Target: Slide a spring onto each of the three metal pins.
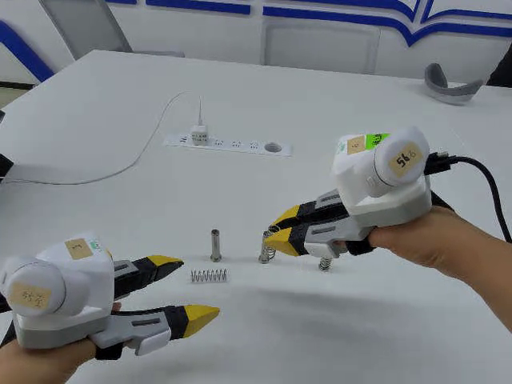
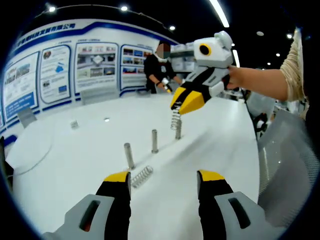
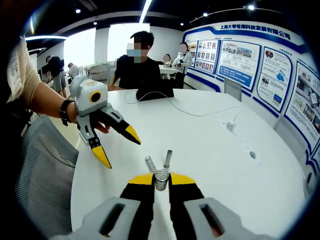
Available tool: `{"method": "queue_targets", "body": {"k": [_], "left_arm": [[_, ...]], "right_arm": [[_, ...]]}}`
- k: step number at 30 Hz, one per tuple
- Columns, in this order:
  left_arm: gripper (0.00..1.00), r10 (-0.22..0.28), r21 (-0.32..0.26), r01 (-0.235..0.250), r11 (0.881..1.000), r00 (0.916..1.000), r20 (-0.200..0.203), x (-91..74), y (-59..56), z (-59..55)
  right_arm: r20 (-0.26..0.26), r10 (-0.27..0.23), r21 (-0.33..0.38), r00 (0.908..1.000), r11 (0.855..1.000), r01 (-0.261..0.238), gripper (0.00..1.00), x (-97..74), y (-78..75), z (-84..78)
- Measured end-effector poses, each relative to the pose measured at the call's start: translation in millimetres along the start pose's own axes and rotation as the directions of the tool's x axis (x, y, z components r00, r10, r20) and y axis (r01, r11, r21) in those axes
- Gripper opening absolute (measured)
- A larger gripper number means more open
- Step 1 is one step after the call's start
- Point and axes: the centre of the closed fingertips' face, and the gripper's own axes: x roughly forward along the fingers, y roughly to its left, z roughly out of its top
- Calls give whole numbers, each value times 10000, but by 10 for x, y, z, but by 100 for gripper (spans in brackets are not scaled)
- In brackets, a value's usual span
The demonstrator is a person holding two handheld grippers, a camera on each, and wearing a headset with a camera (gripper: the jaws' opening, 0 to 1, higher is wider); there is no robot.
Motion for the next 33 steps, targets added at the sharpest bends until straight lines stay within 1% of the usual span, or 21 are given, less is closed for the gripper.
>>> {"method": "queue_targets", "body": {"k": [5,12,15,22,27,33], "left_arm": [[54,32,-9,-32,10000,10000,-25,-2,17,-1],[54,40,-24,-40,10000,10000,-71,-2,26,-14],[54,55,-43,-55,10000,10000,-56,-6,35,-14],[54,130,-79,-130,9999,9999,-93,-20,64,-34],[54,136,-98,-137,9999,9998,-118,-16,58,-44],[53,142,-120,-144,9998,9998,-125,-8,63,-47]], "right_arm": [[115,-460,119,9989,9989,458,12,13,-167,27],[222,-938,341,9953,9951,930,12,80,-348,55],[190,-982,427,9950,9943,973,12,118,-372,43],[-12,-901,710,9959,9934,900,12,220,-368,-33],[-101,-917,862,9957,9920,922,12,254,-416,-85],[-93,-891,927,9960,9917,895,12,275,-433,-112]]}}
